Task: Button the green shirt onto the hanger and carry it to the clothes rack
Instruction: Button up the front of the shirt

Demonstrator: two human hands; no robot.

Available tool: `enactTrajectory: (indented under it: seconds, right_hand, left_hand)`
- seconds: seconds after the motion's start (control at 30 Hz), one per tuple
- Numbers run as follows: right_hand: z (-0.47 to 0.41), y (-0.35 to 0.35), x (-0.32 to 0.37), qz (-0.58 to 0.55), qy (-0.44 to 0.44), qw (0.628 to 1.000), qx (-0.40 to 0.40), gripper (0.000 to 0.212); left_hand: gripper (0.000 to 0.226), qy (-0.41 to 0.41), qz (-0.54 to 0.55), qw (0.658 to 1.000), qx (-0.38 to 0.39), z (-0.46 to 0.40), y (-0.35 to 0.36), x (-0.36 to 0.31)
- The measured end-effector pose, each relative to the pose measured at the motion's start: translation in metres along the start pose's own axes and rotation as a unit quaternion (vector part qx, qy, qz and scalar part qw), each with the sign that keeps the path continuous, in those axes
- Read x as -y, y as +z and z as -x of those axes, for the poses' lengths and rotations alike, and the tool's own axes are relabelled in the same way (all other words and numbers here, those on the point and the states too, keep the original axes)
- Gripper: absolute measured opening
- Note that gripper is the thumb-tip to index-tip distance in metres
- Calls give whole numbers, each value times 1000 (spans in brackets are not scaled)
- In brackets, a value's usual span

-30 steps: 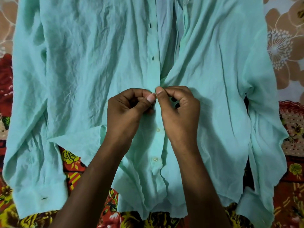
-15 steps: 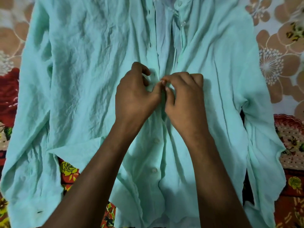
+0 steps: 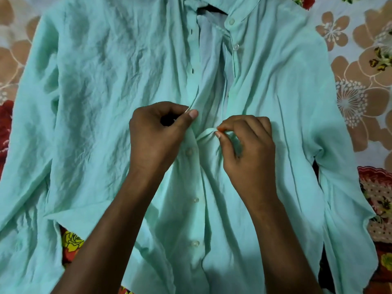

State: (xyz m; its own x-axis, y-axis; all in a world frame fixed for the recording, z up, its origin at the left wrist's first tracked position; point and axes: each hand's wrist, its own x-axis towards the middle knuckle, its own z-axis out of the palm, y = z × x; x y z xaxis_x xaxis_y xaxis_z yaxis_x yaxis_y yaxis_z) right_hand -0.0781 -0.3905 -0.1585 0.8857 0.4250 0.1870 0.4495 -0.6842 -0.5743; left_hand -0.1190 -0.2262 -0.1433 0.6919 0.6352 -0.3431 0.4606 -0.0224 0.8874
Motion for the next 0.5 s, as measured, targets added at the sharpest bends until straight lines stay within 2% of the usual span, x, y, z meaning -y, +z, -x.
enactTrajectory:
  seconds: [0.17,0.3,0.5]
  right_hand:
    - [6,2,-15,26,41,998,44,5]
    - [1,-4,-12,53,107,991,52,42]
    - [-4,7,-3,96,181,978,36,29]
  left_hand:
    - [14,-72,116,991,-1,0,-10,3]
    - [15,-117,178,977,2,3,-11,4]
    - [14,-122,193,974,8,8,-11,5]
